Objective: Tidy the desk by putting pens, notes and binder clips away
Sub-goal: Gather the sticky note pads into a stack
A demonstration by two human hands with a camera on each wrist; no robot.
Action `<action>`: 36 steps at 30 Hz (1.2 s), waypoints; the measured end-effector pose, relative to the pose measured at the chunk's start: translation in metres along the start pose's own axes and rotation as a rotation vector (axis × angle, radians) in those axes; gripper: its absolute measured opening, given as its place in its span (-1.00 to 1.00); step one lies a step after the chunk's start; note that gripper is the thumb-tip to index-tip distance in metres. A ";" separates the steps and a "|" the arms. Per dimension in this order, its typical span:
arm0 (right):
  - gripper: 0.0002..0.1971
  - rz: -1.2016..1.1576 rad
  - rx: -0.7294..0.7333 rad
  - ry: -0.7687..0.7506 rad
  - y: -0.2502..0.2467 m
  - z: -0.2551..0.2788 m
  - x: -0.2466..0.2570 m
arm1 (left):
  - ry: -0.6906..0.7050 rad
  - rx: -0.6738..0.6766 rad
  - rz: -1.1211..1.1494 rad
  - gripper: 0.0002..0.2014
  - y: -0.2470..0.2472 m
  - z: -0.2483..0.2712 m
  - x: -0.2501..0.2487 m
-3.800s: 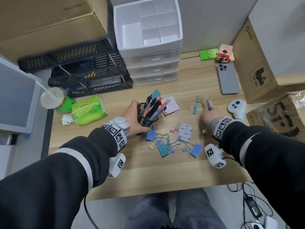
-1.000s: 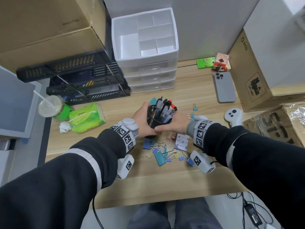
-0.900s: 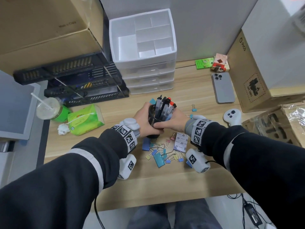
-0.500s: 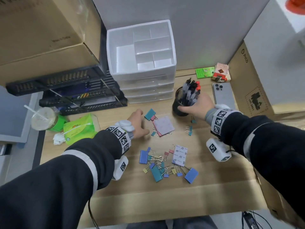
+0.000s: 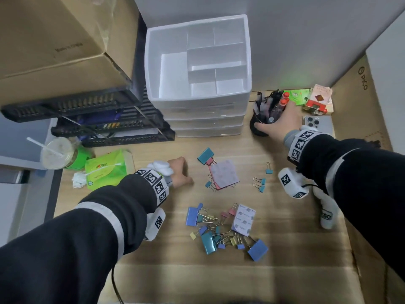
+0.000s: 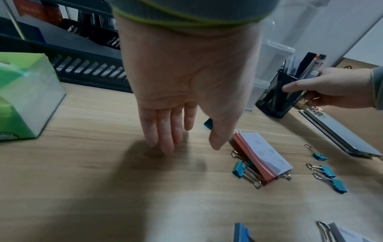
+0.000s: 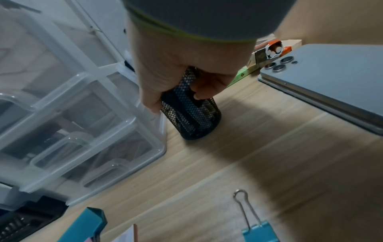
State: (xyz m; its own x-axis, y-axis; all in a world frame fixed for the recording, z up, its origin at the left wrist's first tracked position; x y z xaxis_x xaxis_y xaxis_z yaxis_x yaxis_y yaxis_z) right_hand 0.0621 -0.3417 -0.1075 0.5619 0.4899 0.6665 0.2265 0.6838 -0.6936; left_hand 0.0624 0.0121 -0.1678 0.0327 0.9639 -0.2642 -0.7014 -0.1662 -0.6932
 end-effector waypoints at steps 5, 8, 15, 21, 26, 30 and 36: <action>0.03 -0.053 0.030 0.079 0.014 -0.009 -0.019 | 0.015 0.032 -0.014 -0.54 0.005 -0.004 -0.009; -0.12 -0.061 0.046 0.195 0.021 0.005 -0.040 | 0.059 0.002 0.012 -0.57 0.002 -0.003 -0.019; -0.77 0.211 0.466 -0.027 0.062 0.079 -0.052 | 0.367 -0.083 -0.100 -0.73 0.002 0.004 -0.069; -0.55 0.429 0.651 -0.268 0.091 0.134 -0.053 | 0.321 -0.112 -0.222 -0.65 0.028 0.001 -0.086; -0.32 0.635 0.668 -0.451 0.106 0.167 -0.063 | 0.285 -0.182 -0.278 -0.43 0.036 -0.002 -0.091; -0.36 0.689 0.622 -0.447 0.112 0.178 -0.073 | 0.241 -0.197 -0.207 -0.34 0.035 -0.002 -0.096; -0.53 0.675 0.637 -0.400 0.113 0.180 -0.077 | 0.261 -0.194 -0.369 -0.49 0.042 0.000 -0.099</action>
State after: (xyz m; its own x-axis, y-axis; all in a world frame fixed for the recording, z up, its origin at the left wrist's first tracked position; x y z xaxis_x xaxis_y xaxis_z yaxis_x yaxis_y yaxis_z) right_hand -0.0989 -0.2047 -0.1884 0.0811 0.9465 0.3123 -0.5732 0.3006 -0.7622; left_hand 0.0297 -0.0902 -0.1701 0.4486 0.8857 -0.1197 -0.4647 0.1168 -0.8777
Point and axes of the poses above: each hand's wrist, its own z-axis away from the middle knuckle, its own y-axis out of the palm, x = y × z, the point moved 7 cm from there along -z, towards the middle knuckle, and after that the axes turned 2 degrees about z, right-handed, at the moved point
